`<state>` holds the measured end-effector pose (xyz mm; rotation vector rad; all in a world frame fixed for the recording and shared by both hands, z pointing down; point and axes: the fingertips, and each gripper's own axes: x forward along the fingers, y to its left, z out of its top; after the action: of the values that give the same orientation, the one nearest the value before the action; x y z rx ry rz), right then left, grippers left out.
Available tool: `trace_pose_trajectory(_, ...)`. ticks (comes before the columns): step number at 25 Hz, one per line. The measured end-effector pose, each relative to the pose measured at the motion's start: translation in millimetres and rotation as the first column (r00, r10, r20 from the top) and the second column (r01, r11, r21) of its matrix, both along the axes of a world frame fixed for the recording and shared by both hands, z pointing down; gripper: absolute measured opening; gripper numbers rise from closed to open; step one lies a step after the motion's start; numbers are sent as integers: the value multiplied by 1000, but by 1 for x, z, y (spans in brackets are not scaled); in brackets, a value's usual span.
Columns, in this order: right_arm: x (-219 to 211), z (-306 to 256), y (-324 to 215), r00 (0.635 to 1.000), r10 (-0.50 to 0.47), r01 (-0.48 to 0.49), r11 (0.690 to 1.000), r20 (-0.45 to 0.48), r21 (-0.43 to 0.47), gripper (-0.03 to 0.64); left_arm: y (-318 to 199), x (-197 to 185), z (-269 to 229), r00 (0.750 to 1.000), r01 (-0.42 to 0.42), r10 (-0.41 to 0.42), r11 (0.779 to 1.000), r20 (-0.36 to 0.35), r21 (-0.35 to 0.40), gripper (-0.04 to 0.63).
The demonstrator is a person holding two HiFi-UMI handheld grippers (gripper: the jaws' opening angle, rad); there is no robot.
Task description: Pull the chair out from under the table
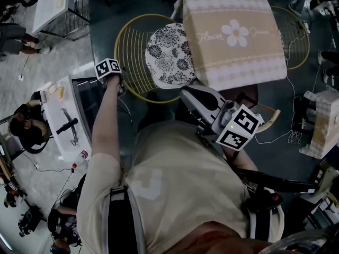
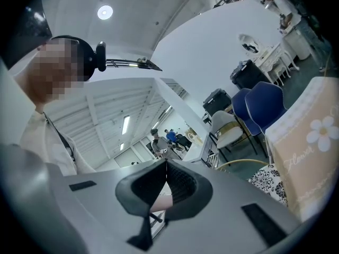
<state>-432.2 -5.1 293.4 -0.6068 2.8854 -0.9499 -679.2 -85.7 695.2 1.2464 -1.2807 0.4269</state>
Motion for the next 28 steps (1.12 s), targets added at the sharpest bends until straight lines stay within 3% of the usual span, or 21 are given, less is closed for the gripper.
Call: trace_pose_trajectory(28,23,11,-22,1000,-16,16,1000,-1,-6,9,6,1,13,998,54,-54,998,25,-13,6)
